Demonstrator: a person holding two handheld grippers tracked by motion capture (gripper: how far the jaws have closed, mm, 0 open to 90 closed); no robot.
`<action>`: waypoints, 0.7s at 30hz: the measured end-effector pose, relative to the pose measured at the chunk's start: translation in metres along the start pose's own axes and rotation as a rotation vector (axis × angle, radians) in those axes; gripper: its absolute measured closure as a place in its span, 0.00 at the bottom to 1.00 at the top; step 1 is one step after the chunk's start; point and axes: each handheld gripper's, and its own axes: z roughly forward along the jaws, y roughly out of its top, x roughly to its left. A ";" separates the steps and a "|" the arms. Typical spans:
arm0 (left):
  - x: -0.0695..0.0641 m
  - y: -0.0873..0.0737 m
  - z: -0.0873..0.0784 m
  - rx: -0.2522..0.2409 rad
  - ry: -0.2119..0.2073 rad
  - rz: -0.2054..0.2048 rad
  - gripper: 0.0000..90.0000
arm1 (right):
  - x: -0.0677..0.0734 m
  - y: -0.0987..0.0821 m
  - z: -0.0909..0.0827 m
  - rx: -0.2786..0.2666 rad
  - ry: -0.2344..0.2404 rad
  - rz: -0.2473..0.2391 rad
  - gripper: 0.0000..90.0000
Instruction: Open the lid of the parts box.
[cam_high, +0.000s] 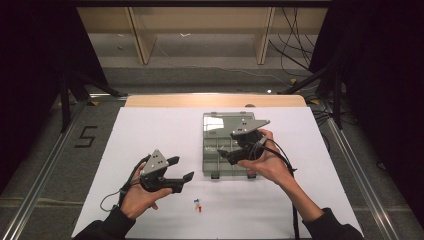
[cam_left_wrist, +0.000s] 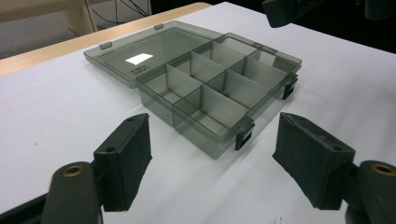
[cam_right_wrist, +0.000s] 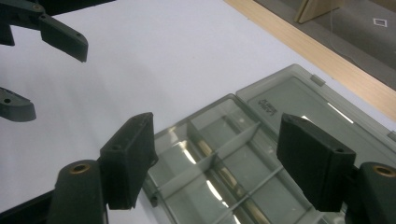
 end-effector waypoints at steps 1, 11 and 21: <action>0.000 -0.001 -0.002 -0.003 -0.008 0.006 0.27 | 0.001 0.001 0.000 0.002 0.003 -0.005 0.30; -0.001 -0.007 -0.016 -0.026 0.021 -0.014 0.21 | 0.022 0.001 0.006 0.015 0.066 -0.058 0.26; -0.006 -0.012 -0.027 -0.060 0.023 -0.009 0.21 | 0.042 -0.002 0.017 0.073 0.134 -0.129 0.30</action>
